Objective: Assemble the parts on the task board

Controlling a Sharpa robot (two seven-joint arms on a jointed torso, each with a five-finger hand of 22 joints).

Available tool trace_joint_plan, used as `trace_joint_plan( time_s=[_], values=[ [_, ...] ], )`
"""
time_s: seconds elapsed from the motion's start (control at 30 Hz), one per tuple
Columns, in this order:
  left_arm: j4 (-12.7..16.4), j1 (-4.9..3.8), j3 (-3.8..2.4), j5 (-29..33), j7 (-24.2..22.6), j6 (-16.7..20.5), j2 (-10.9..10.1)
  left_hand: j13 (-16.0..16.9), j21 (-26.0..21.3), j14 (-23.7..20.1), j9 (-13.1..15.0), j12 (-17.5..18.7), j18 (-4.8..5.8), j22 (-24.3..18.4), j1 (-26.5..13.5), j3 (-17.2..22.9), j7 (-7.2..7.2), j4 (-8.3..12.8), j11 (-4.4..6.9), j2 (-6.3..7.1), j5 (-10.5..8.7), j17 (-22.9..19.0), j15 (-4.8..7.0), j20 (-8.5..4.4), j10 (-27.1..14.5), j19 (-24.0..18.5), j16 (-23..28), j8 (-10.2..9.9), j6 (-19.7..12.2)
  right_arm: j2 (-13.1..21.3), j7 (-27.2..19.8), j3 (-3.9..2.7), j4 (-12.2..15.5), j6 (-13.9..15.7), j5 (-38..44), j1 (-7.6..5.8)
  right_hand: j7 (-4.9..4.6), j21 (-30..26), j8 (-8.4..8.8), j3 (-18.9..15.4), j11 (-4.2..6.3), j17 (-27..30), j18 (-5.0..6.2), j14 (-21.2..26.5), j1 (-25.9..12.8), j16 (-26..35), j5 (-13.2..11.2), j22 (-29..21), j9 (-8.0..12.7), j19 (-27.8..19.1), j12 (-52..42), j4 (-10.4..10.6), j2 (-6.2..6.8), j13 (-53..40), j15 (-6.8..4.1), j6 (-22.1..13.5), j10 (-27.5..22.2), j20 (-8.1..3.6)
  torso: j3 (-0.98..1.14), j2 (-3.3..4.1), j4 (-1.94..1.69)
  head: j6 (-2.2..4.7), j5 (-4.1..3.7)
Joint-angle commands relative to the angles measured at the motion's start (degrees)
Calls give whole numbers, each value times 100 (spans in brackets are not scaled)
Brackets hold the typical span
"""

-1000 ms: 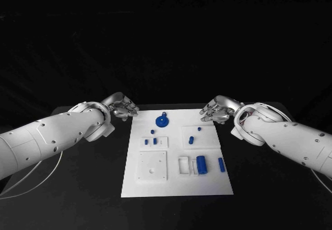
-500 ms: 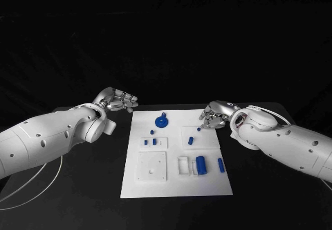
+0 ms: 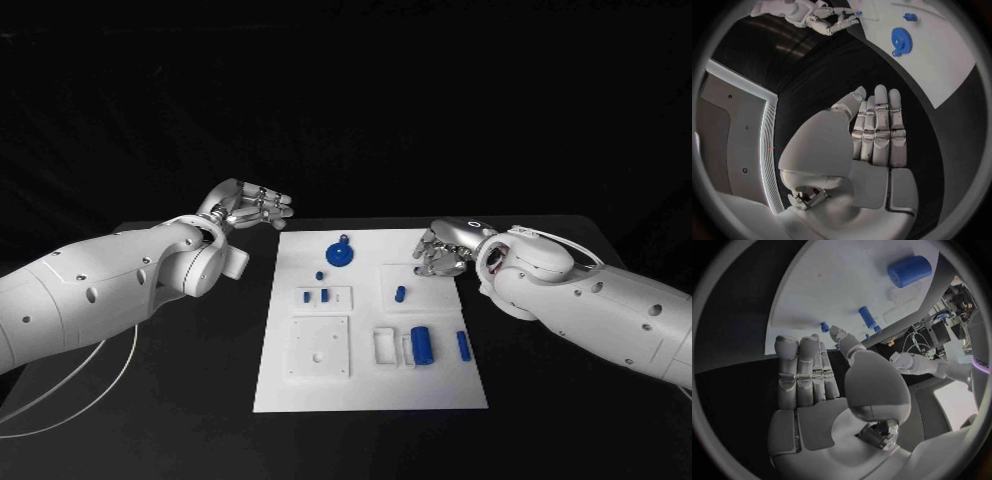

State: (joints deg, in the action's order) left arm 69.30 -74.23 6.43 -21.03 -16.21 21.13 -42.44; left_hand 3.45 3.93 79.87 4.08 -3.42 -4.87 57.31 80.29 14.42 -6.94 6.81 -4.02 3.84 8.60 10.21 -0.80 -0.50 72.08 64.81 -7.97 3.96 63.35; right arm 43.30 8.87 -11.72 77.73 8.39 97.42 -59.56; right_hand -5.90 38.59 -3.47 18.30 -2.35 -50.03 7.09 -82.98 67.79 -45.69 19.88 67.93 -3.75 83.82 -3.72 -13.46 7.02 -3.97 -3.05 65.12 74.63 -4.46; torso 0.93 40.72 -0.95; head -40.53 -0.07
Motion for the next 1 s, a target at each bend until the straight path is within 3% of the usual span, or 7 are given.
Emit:
trace_joint_plan(
  time_s=[0.03,0.47,0.6,0.63,0.87,1.0],
  values=[
    [13,-9,-7,173,-174,45,0,-5,-3,47,-3,2,99,-6,13,-40,-5,9,-25,-47,33,20,-9,21,-26,5,33,-31,38,-11,49,3,40,-259,154,16,19,10,-14,52,-1,7,81,12,-1,-31,24,-6,-8,296,16,-10,70,5,17,5,-19,29,11,-3,4,-4,6],
    [5,-9,-6,187,-171,8,8,-6,-2,58,-3,2,98,-8,18,-41,-2,14,-24,-69,33,50,-9,23,-26,2,75,-31,44,-115,79,49,8,-149,262,108,56,22,-17,533,34,12,63,15,4,-41,-275,-1,-15,298,14,-53,33,2,-5,173,54,8,12,-1,4,-7,16],
    [-4,-9,-6,189,-160,-3,10,-5,-2,60,-3,2,98,-8,20,-41,-1,15,-24,-73,32,56,-9,23,-25,2,82,-31,45,-147,97,56,-7,-117,284,125,75,29,-17,730,56,12,51,17,37,-41,-507,2,-19,297,14,-40,-39,1,-19,264,102,-3,13,-3,5,-31,40],
    [-5,-9,-6,192,-158,-8,11,-5,-2,60,-3,2,98,-8,20,-41,-1,15,-24,-73,32,56,-9,23,-25,2,82,-31,45,-154,104,57,-12,-113,293,128,81,34,-21,824,65,11,45,19,78,-40,-658,5,-22,297,12,-51,-79,-2,-26,302,125,-8,12,-2,5,-32,39],
    [-15,-9,-6,207,-142,-26,18,-6,-1,66,-3,3,98,-4,19,-43,0,13,-23,-88,30,67,-9,23,-27,1,91,-32,46,-217,233,96,-53,-27,452,141,113,48,-21,1342,104,3,2,21,89,-43,-972,24,-29,294,10,48,-87,-15,-47,477,216,-34,10,-2,2,-29,37],
    [-36,-10,-6,210,-127,-32,27,-6,-1,72,-3,3,97,-2,19,-44,-1,9,-24,-99,32,76,-8,22,-31,3,96,-31,44,-255,358,115,-65,33,584,143,128,38,-26,1483,118,2,-8,23,83,-41,-890,28,-38,290,10,85,-46,-24,-53,566,260,-41,12,0,0,-22,30]
  ],
)
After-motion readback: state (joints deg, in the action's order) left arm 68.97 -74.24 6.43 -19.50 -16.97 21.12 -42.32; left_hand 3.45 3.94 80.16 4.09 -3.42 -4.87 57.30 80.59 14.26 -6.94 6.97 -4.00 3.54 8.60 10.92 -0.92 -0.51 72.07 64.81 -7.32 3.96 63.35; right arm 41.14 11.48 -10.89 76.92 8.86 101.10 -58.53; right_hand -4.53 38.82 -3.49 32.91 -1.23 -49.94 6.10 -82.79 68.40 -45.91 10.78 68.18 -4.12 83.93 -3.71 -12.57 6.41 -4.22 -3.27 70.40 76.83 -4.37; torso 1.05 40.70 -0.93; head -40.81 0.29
